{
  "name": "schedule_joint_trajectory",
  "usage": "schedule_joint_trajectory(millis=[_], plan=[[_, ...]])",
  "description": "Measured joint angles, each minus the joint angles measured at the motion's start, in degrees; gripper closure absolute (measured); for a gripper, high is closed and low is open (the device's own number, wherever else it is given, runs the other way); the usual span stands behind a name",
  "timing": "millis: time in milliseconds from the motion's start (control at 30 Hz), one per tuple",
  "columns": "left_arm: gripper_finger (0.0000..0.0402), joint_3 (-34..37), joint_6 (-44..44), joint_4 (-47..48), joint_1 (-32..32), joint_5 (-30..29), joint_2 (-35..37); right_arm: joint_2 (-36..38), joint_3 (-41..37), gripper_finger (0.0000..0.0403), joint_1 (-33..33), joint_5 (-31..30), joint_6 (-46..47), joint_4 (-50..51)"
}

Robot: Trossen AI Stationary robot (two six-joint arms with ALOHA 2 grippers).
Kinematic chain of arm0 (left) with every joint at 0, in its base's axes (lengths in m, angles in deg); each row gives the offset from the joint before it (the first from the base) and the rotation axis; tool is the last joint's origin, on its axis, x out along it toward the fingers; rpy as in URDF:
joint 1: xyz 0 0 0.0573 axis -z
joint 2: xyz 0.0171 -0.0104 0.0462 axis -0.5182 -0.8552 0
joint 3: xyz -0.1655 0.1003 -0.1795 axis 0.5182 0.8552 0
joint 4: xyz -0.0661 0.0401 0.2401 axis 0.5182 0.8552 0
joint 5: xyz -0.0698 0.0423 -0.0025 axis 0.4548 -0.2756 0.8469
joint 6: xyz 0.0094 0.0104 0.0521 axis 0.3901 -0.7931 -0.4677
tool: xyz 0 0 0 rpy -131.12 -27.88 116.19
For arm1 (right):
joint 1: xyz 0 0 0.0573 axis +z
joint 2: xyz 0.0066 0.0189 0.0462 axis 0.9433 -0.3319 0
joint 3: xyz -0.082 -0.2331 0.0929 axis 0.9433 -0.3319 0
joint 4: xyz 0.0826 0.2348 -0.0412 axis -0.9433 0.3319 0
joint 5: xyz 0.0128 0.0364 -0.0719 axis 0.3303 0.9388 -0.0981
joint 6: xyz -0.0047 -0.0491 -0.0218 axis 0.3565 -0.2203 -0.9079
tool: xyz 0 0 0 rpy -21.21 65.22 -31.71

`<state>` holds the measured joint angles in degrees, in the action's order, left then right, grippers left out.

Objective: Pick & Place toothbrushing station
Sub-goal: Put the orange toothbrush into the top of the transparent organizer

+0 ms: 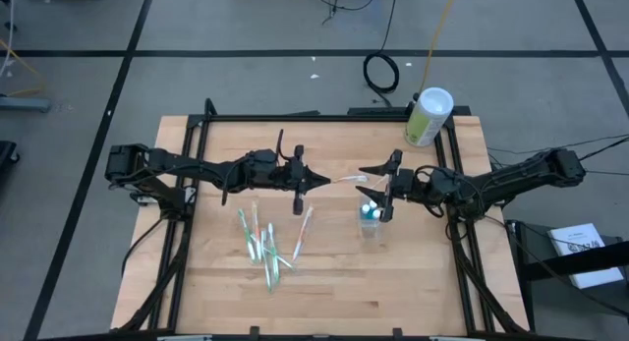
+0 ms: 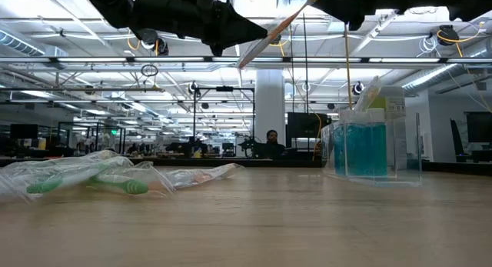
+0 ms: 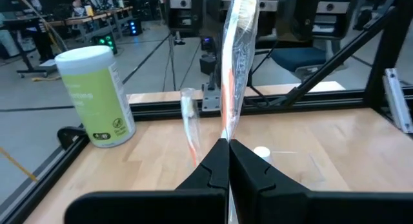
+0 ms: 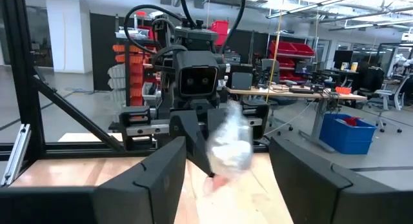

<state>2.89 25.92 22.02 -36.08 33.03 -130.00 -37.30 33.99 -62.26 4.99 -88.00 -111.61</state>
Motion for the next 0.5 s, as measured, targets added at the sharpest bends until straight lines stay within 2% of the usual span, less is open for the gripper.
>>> schedule_joint_trajectory(millis=[500], plan=[[0.0401, 0.00, -0.26, 0.34, 0.00, -0.23, 0.00, -0.02, 0.00, 0.0260, 0.00, 0.07, -1.09, 0.81]])
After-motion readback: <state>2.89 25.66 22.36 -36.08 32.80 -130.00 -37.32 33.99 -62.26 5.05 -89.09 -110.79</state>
